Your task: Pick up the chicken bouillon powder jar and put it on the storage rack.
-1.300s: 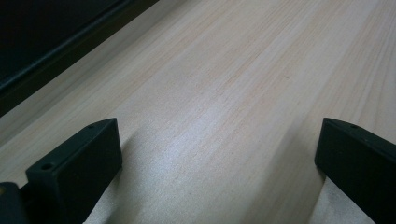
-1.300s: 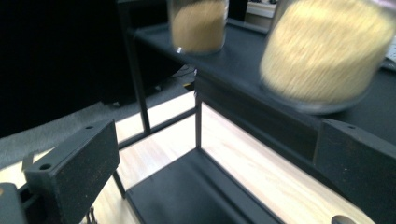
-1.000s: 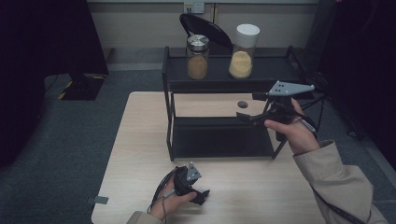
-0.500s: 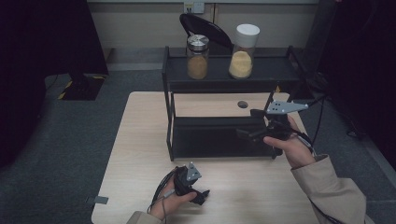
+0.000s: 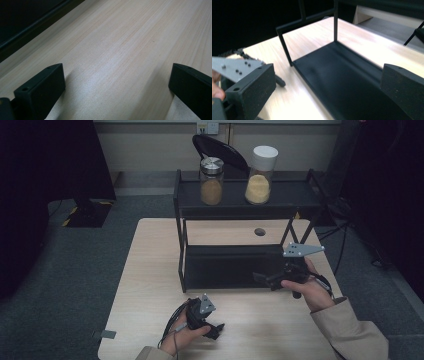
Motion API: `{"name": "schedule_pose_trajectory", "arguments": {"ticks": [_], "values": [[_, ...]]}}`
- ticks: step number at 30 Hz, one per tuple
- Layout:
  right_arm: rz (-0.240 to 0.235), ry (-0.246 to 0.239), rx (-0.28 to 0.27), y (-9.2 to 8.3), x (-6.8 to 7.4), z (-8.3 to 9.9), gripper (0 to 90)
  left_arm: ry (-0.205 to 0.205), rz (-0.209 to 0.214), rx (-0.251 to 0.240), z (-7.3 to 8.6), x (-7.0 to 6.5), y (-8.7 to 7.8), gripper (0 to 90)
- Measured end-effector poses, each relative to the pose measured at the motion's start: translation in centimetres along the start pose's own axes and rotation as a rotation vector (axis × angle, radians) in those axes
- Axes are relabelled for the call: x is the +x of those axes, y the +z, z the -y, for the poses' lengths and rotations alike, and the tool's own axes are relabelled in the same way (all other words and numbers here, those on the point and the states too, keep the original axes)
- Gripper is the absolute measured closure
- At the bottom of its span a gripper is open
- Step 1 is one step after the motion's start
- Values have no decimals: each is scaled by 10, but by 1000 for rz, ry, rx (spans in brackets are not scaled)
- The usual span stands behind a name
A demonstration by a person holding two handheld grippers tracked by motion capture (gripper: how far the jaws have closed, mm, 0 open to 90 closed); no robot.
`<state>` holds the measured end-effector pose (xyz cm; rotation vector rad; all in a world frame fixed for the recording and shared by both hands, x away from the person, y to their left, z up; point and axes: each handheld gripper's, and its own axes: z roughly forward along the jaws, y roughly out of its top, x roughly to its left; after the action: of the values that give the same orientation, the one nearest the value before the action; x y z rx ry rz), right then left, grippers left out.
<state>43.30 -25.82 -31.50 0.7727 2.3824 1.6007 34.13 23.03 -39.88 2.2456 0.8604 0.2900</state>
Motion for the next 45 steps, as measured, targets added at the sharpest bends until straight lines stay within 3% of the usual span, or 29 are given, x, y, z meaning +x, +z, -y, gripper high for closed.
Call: {"name": "schedule_pose_trajectory", "arguments": {"ticks": [24, 45], "values": [[-59, 51, 130, 20, -3, 73, 0, 0, 0, 0, 0, 0, 0, 2], [-78, 48, 231, 26, 0, 88, 0, 0, 0, 0, 0, 0, 0, 2]]}}
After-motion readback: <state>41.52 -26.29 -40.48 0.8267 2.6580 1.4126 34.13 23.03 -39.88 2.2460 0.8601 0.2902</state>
